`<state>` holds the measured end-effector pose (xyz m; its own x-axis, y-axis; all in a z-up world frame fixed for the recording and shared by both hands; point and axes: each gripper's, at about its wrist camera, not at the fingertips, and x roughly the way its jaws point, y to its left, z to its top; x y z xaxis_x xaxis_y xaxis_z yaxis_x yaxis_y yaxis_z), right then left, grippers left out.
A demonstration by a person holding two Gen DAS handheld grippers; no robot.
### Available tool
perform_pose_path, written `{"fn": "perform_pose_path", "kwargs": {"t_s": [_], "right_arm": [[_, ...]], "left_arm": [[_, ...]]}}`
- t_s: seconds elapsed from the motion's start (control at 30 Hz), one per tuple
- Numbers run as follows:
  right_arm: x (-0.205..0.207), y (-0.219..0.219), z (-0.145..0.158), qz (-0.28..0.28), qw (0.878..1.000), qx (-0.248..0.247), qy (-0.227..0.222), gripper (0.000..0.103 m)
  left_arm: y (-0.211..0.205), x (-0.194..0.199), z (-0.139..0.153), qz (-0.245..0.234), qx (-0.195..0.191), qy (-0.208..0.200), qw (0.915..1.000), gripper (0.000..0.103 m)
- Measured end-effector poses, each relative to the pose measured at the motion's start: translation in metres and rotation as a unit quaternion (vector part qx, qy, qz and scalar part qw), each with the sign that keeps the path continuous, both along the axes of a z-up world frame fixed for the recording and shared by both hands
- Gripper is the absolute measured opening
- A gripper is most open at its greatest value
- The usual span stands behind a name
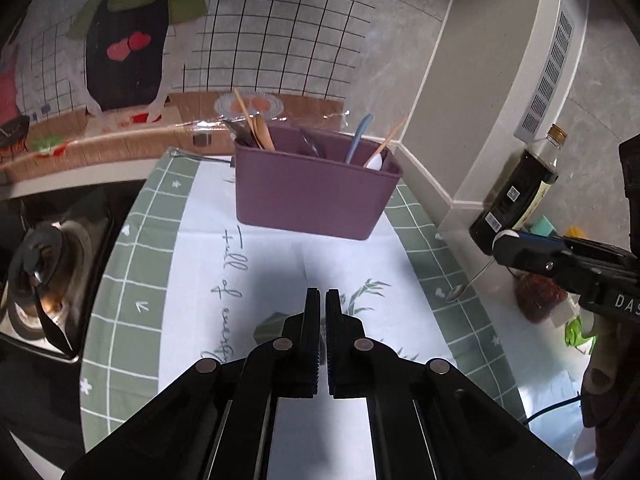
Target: Organize utensils
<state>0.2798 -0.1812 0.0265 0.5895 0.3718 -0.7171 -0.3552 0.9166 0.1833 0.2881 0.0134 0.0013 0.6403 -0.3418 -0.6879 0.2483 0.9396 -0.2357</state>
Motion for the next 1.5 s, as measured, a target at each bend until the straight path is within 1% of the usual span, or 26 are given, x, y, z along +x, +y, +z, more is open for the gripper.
{"fn": "perform_pose_path", "kwargs": {"t_s": [0.1, 0.17, 0.23, 0.3, 0.33, 0.37, 0.4, 0.47, 0.57, 0.67, 0.73, 0.83, 0.9, 0.93, 1.03, 1.17, 1.23, 1.27, 1.3, 1.33, 1.4, 1.43, 1.5], "right_arm": [[0.001, 0.003, 0.0, 0.001, 1.0, -0.004, 0.0, 0.02], [0.002, 0.002, 0.0, -0.001, 1.0, -0.005, 0.001, 0.02], [0.002, 0.001, 0.0, -0.005, 1.0, -0.005, 0.002, 0.02], [0.003, -0.001, -0.001, -0.008, 1.0, -0.004, 0.005, 0.02], [0.004, -0.001, -0.002, -0.008, 1.0, -0.004, 0.007, 0.02], [0.005, -0.001, -0.003, -0.008, 1.0, -0.004, 0.009, 0.02], [0.007, -0.002, -0.005, -0.009, 1.0, -0.005, 0.012, 0.02], [0.01, -0.002, -0.01, -0.009, 1.0, -0.004, 0.02, 0.02], [0.01, -0.001, -0.016, -0.008, 1.0, -0.002, 0.029, 0.02], [0.009, 0.0, -0.021, -0.008, 0.999, -0.003, 0.035, 0.02], [0.008, -0.001, -0.023, -0.009, 0.999, -0.004, 0.039, 0.02], [0.007, -0.005, -0.025, -0.013, 0.999, -0.003, 0.044, 0.02], [0.008, -0.008, -0.026, -0.016, 0.999, -0.004, 0.046, 0.02], [0.009, -0.009, -0.026, -0.017, 0.999, -0.003, 0.047, 0.02], [0.011, -0.009, -0.025, -0.018, 0.999, -0.003, 0.047, 0.02], [0.012, -0.008, -0.024, -0.015, 0.999, -0.003, 0.045, 0.02], [0.011, -0.006, -0.024, -0.012, 0.999, -0.003, 0.046, 0.02], [0.011, -0.005, -0.024, -0.011, 0.999, -0.003, 0.046, 0.02], [0.01, -0.005, -0.024, -0.01, 0.999, -0.003, 0.046, 0.02], [0.01, -0.005, -0.024, -0.009, 0.999, -0.002, 0.046, 0.02], [0.008, -0.003, -0.023, -0.007, 0.999, -0.001, 0.046, 0.02], [0.007, -0.003, -0.023, -0.006, 0.999, -0.001, 0.045, 0.02], [0.005, -0.002, -0.023, -0.005, 0.999, -0.001, 0.045, 0.02]], "left_arm": [[0.007, 0.003, -0.001, 0.011, 0.001, 0.006, 0.9999, 0.002], [0.016, 0.009, -0.006, 0.03, 0.004, 0.018, 0.9994, 0.002], [0.028, 0.02, -0.018, 0.05, 0.005, 0.048, 0.9976, 0.004], [0.039, 0.029, -0.03, 0.055, -0.005, 0.072, 0.9958, 0.006], [0.041, 0.035, -0.036, 0.046, -0.006, 0.082, 0.9956, 0.008], [0.04, 0.04, -0.041, 0.034, -0.004, 0.087, 0.9956, 0.015], [0.039, 0.046, -0.045, 0.019, -0.001, 0.09, 0.9958, 0.027], [0.033, 0.063, -0.052, -0.015, -0.001, 0.1, 0.9949, 0.035], [0.025, 0.096, -0.065, -0.043, 0.0, 0.125, 0.9913, 0.035], [0.024, 0.121, -0.075, -0.042, 0.0, 0.141, 0.9892, 0.035], [0.024, 0.131, -0.08, -0.049, 0.001, 0.15, 0.9875, 0.035], [0.027, 0.136, -0.088, -0.055, 0.022, 0.158, 0.9856, 0.035], [0.034, 0.135, -0.096, -0.055, 0.02, 0.174, 0.9831, 0.035], [0.036, 0.131, -0.096, -0.055, 0.013, 0.169, 0.9839, 0.035], [0.047, 0.12, -0.098, -0.056, 0.004, 0.176, 0.9829, 0.035], [0.058, 0.094, -0.097, -0.056, 0.005, 0.192, 0.9797, 0.035], [0.059, 0.074, -0.096, -0.074, 0.009, 0.204, 0.9761, 0.035], [0.058, 0.064, -0.096, -0.092, 0.014, 0.207, 0.974, 0.036], [0.052, 0.05, -0.095, -0.125, 0.03, 0.204, 0.9705, 0.036], [0.046, 0.041, -0.093, -0.148, 0.047, 0.195, 0.9685, 0.037], [0.031, 0.024, -0.088, -0.186, 0.095, 0.158, 0.9652, 0.038], [0.026, 0.021, -0.086, -0.192, 0.105, 0.148, 0.9644, 0.038], [0.011, 0.022, -0.08, -0.197, 0.104, 0.134, 0.9656, 0.038]]}}
